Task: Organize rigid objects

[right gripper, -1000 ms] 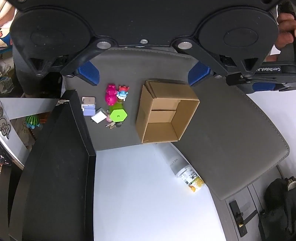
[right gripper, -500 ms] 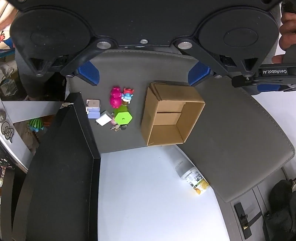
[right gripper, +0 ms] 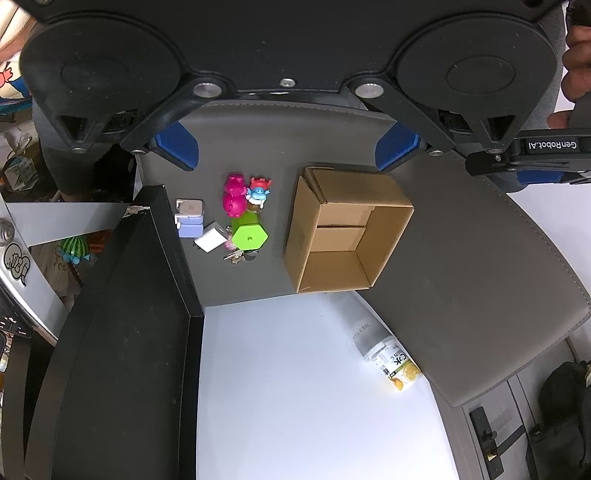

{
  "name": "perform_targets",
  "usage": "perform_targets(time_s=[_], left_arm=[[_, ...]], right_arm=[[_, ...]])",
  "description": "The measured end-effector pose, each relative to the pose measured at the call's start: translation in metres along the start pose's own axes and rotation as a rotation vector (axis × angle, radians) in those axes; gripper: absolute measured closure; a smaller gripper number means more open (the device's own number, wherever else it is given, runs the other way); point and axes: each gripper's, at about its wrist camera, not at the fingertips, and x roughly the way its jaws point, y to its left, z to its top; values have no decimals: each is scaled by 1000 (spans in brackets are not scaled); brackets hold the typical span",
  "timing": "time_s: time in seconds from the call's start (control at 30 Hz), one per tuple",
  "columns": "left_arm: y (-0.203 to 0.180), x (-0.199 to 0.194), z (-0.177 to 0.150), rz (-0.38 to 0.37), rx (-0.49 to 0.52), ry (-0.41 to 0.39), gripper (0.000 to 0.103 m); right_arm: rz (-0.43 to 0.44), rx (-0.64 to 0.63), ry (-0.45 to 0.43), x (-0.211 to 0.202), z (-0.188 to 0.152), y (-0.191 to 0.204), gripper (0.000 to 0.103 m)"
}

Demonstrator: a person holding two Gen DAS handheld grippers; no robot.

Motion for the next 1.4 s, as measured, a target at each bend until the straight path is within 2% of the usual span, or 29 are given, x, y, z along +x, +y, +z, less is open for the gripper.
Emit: perform_targets(time_s=[0.3, 0.47, 1.4], left_arm=[[2, 1, 2, 18, -7, -1, 9], [3, 5, 3, 15, -18, 8, 9], [13, 3, 3, 4, -52, 1, 9]], right_arm=[[0, -21, 0, 1, -1, 0, 0], [18, 5, 5, 2, 0, 0, 0], [0, 4, 18, 5, 1, -1, 0]])
